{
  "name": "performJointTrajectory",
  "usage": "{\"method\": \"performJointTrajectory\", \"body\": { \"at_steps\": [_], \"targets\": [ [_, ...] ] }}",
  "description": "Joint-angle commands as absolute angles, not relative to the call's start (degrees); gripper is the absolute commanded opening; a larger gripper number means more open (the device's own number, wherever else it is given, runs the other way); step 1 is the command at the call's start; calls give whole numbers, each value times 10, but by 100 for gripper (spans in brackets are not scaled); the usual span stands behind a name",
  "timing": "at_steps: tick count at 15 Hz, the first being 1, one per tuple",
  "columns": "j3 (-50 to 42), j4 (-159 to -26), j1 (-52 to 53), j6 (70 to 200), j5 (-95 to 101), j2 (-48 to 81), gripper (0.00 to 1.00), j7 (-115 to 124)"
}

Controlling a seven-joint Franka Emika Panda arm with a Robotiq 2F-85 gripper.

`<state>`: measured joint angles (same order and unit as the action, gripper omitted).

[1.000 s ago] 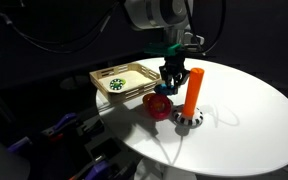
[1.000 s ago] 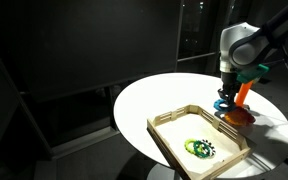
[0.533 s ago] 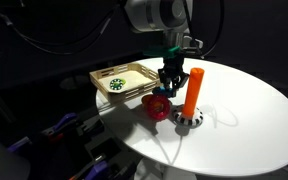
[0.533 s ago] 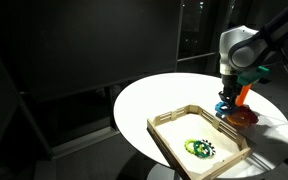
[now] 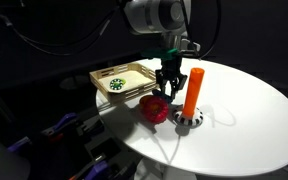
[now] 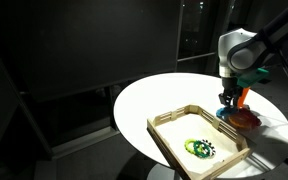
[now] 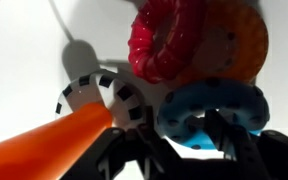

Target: Move the blue ring from the tray to the table

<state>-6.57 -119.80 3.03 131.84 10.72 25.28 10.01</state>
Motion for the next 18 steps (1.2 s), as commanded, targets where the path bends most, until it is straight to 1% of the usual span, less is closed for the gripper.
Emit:
{"method": "performJointTrajectory", "body": {
  "at_steps": [1,2,3,14,18],
  "targets": [
    [-57,-1185,23,1300,102,257,84,97],
    [-57,-1186,23,1300,101,255,93,96],
    [-56,-1187,22,1299,100,253,99,94],
    [-20,-1208,12,1295,35,181,100,33],
    [-4,-1208,11,1256,4,148,100,-4]
  ]
}}
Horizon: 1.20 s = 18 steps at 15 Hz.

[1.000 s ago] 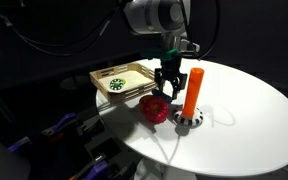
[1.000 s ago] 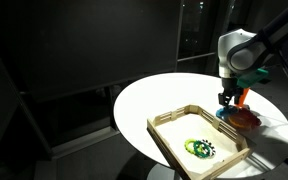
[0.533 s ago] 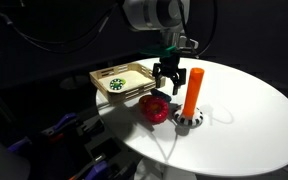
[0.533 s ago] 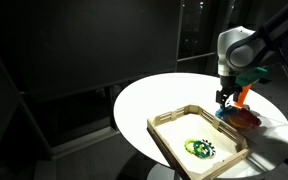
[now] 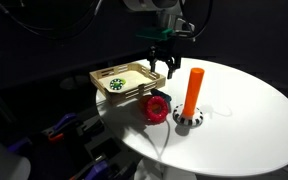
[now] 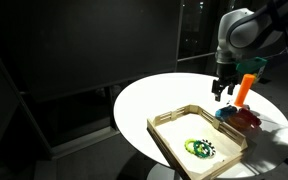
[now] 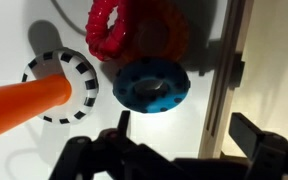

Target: Move the blue ring from the tray to the table

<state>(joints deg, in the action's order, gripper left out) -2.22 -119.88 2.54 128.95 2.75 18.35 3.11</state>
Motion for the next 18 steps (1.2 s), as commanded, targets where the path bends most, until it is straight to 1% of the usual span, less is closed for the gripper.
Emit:
{"method": "performJointTrajectory", "body": {
  "at_steps": [1,9,18],
  "targets": [
    [-1,-1207,12,1241,-3,141,100,-12],
    [8,-1210,21,1109,-6,77,100,-17],
    [8,-1249,20,1096,-38,-13,100,7]
  ]
}}
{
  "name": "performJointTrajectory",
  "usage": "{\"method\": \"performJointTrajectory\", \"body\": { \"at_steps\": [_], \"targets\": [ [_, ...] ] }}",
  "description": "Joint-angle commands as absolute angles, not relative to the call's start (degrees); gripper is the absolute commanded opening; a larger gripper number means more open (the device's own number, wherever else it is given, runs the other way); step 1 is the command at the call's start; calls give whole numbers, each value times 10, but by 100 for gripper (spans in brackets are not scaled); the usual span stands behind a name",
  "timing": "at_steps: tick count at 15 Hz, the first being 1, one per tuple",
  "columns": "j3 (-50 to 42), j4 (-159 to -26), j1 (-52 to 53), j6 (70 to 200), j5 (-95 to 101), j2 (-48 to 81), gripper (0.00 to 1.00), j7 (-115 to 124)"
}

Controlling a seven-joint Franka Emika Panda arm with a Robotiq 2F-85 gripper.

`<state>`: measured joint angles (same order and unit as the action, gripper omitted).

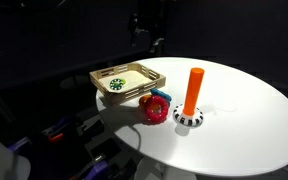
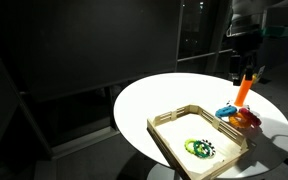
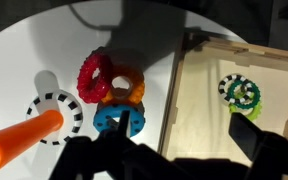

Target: Move the blue ring from the tray to the table

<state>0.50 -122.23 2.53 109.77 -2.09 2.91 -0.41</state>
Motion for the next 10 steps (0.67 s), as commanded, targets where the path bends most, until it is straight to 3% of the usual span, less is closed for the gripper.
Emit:
{"method": "performJointTrajectory", "body": {
  "at_steps": [1,10],
  "targets": [
    [8,-1254,21,1096,-41,-20,100,7],
    [9,-1255,22,1097,-39,-21,100,-2]
  ]
}}
